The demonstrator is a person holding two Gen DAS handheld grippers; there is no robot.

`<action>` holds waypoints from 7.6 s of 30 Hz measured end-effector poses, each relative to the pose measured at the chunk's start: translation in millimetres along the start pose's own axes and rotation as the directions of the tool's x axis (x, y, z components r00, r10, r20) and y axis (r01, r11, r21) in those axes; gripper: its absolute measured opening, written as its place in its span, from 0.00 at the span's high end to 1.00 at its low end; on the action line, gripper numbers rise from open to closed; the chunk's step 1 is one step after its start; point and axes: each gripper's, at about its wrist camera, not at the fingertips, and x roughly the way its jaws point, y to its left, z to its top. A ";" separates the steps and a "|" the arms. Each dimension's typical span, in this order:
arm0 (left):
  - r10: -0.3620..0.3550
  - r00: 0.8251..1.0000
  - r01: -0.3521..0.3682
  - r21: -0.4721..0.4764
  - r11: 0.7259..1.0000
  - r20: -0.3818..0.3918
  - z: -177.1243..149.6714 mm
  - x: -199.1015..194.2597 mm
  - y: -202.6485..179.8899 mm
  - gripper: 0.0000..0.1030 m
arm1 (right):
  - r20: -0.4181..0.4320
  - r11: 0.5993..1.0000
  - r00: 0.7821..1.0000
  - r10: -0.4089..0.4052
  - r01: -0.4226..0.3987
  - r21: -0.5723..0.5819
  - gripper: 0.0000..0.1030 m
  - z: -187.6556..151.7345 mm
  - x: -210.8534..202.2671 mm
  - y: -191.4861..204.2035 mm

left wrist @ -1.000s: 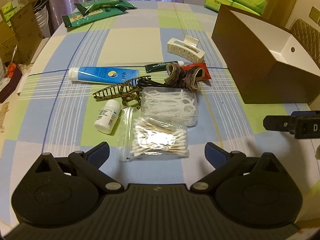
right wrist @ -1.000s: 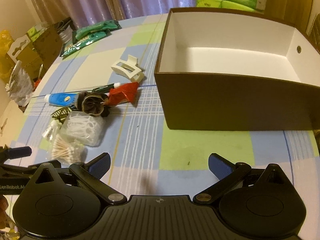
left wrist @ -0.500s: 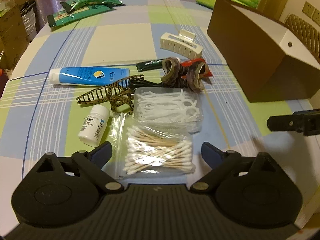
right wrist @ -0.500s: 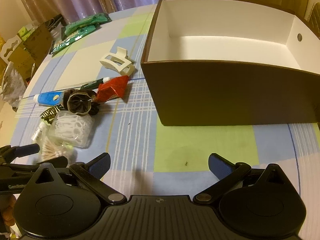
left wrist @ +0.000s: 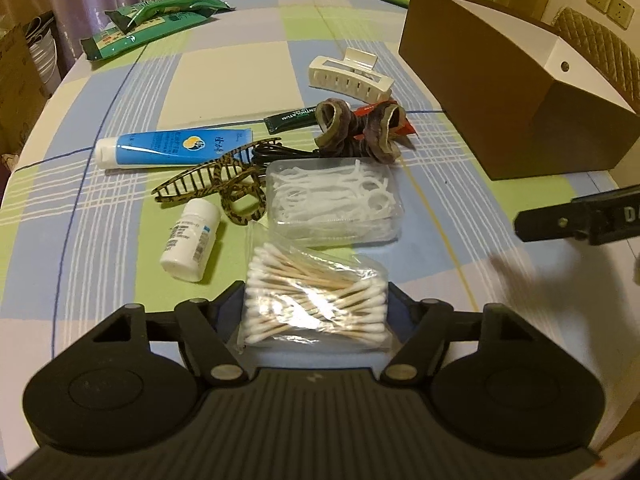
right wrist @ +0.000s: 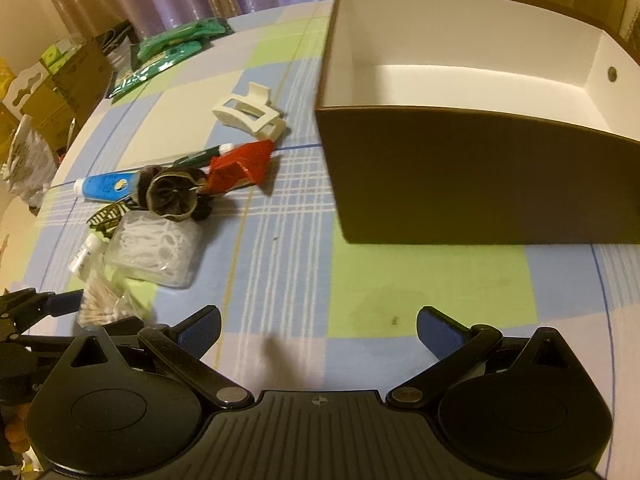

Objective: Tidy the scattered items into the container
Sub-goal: 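Grasp the bag of cotton swabs with the left tool, then grasp the brown scrunchie with the right tool while the left tool holds the swab bag, then carry the swab bag and scrunchie with both tools over the cardboard box, then open both tools to drop the swab bag and scrunchie into the box, then withdraw both tools from the box back toward the remaining items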

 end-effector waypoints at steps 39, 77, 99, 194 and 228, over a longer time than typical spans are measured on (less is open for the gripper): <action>0.053 0.997 -0.055 0.020 0.998 0.064 59.4 -18.1 97.1 0.33 | 0.166 0.996 0.984 -0.065 0.073 -0.043 0.19 59.6 64.2 117.4; -0.001 0.989 -0.015 0.115 0.993 0.145 69.1 -59.7 -41.6 0.33 | 0.233 0.999 0.972 0.044 -0.050 0.019 0.73 0.7 -59.3 15.6; -0.154 0.963 0.100 0.236 0.967 0.219 120.1 -54.6 -191.3 0.33 | 0.352 0.995 0.935 -0.038 0.002 0.103 0.73 12.3 -135.3 -121.3; -0.006 1.000 0.006 0.093 0.996 0.000 190.7 -8.0 -212.0 0.05 | 0.203 0.993 0.976 -0.080 0.095 -0.065 0.02 96.2 -115.7 -178.8; 0.036 0.995 -0.040 0.040 0.998 0.097 84.0 -123.1 -96.9 0.05 | 0.253 0.998 0.966 -0.058 0.057 0.011 0.02 -6.8 -152.2 -57.0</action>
